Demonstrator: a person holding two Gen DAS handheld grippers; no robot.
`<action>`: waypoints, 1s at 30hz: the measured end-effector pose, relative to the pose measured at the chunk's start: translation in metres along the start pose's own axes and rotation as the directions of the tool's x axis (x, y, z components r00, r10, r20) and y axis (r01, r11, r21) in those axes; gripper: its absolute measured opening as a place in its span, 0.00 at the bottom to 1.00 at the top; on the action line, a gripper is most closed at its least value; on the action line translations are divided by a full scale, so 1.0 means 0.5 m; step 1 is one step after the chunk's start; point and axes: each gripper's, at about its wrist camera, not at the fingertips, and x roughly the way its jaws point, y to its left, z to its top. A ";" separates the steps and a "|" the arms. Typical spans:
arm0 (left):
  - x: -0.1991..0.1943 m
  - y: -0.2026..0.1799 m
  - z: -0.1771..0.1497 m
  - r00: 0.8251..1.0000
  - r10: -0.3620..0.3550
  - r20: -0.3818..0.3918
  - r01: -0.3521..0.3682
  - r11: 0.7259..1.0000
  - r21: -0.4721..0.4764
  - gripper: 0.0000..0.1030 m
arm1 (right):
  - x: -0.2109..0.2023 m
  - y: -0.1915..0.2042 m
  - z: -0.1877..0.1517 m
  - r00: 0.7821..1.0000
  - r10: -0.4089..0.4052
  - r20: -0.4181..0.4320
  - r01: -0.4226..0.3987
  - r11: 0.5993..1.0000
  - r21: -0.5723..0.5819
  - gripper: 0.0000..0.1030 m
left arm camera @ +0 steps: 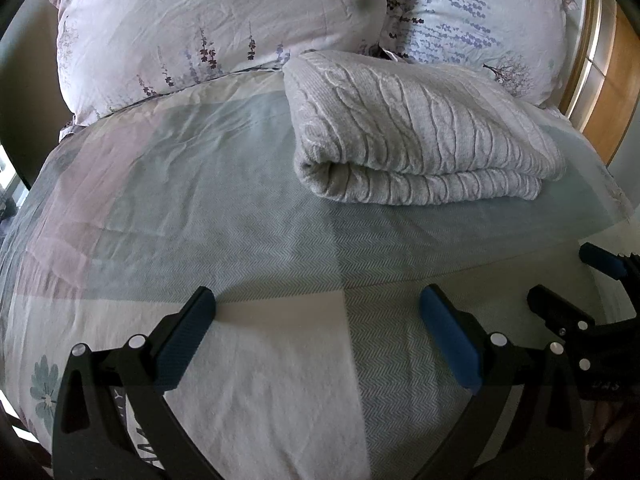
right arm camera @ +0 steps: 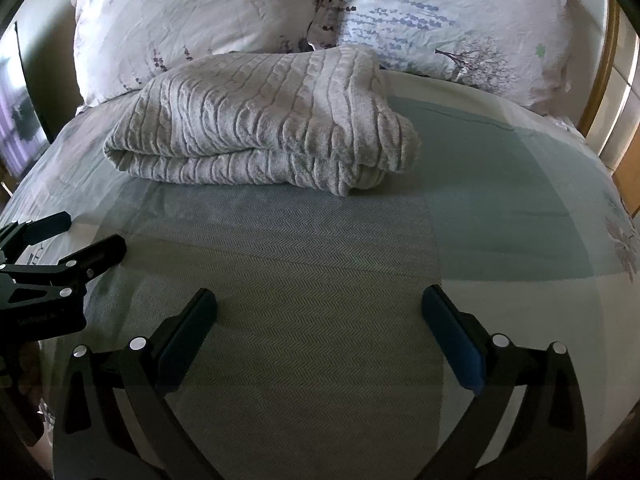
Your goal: Fold small clothes
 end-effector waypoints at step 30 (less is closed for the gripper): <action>-0.001 -0.004 0.000 1.000 0.012 0.004 -0.012 1.000 -0.006 0.98 | 0.000 0.004 -0.005 1.000 -0.026 0.011 0.026 0.999 0.032 0.99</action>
